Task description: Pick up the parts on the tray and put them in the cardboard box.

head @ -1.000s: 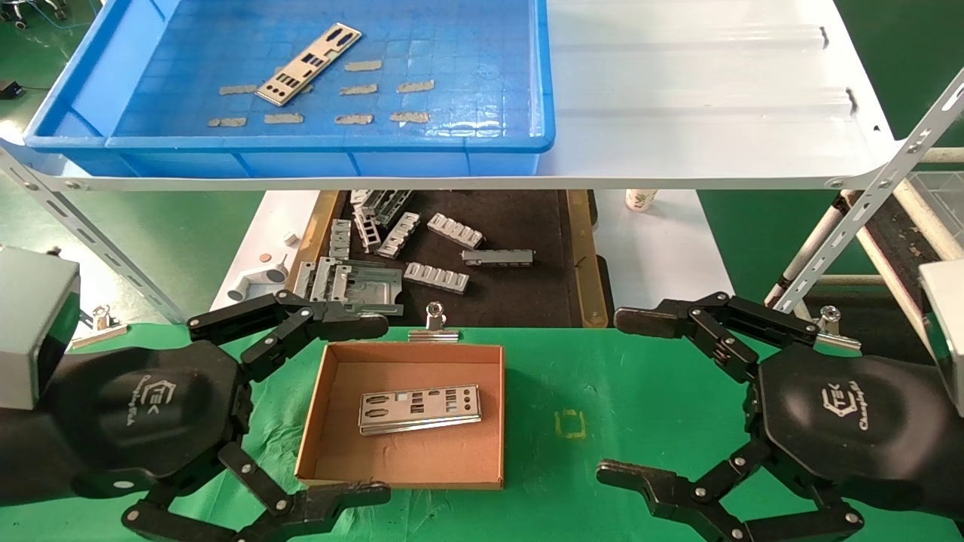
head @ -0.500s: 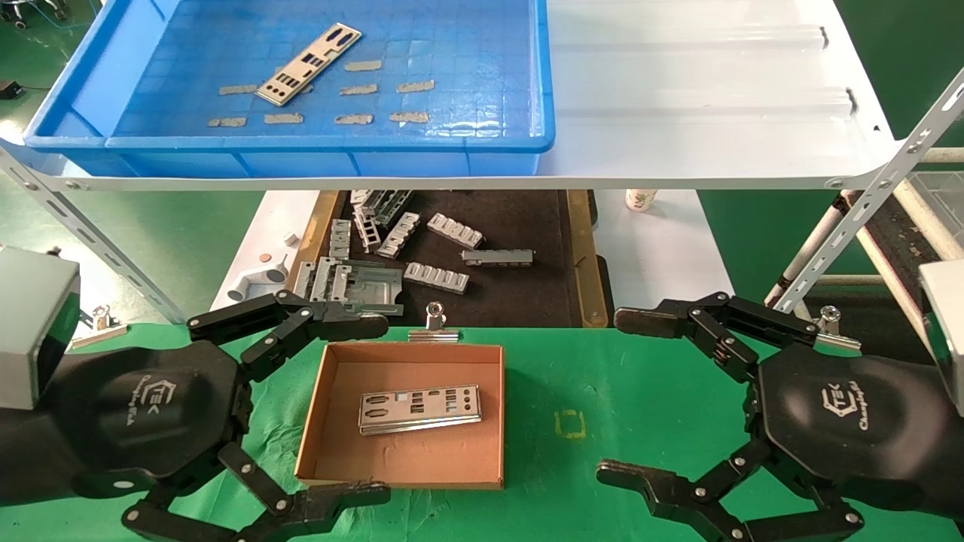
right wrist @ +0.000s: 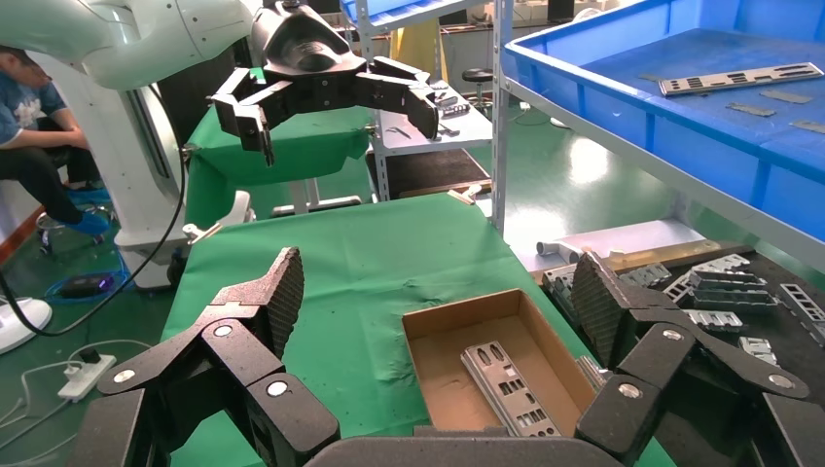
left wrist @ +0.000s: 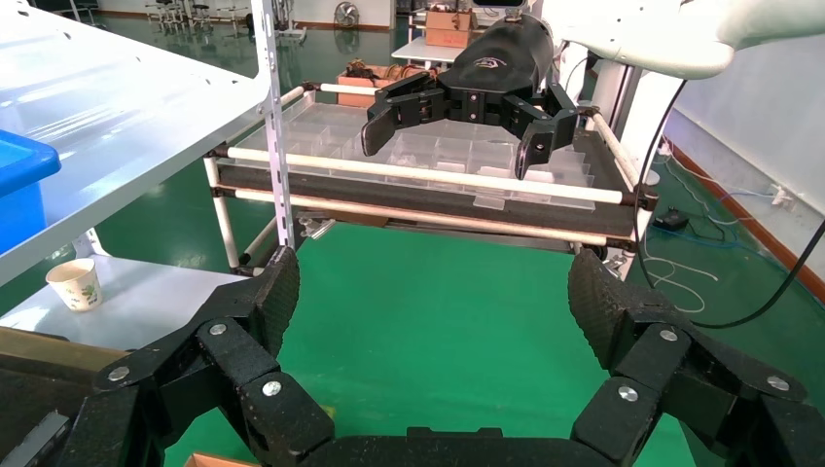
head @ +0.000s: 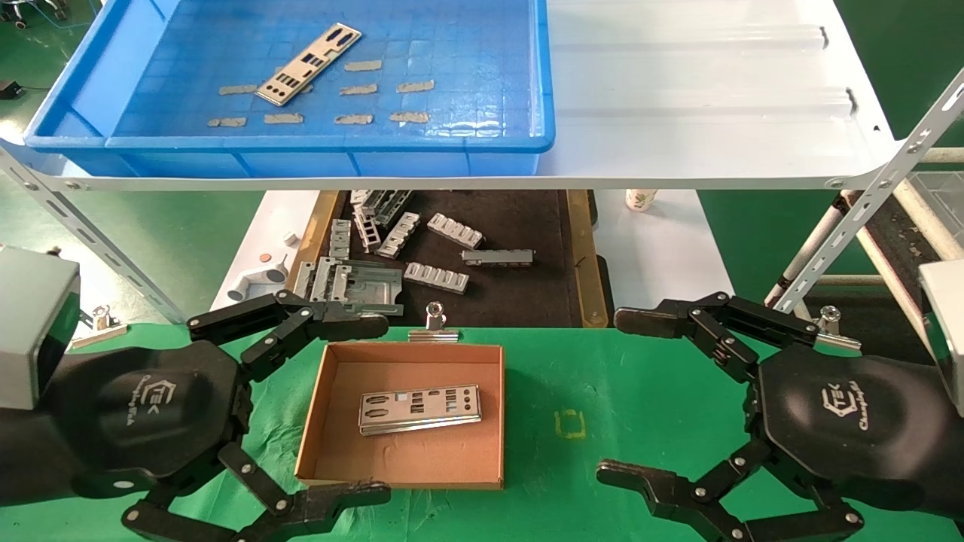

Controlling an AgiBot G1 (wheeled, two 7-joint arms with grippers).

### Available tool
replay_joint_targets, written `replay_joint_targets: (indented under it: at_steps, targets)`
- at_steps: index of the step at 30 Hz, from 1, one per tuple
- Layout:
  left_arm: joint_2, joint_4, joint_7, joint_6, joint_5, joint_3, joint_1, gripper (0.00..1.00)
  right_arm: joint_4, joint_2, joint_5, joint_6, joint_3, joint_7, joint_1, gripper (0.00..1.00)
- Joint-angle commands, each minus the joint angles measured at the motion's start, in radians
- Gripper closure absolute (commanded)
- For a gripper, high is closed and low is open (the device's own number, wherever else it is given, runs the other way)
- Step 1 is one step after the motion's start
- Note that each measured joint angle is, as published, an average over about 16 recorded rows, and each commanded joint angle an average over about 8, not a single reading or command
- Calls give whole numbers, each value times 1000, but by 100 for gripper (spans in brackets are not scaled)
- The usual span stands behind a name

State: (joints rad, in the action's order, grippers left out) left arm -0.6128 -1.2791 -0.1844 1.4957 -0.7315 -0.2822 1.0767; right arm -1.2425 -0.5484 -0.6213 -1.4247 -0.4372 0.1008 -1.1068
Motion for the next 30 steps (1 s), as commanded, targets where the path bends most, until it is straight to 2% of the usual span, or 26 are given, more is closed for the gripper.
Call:
replay_joint_targets:
  at_steps: [1,30]
  targets:
    - [0,0,0,0,0,0,0,0,0,0,0,0,0,0,0,0]
    - [0,0,0,0,0,0,0,0,0,0,0,0,0,0,0,0]
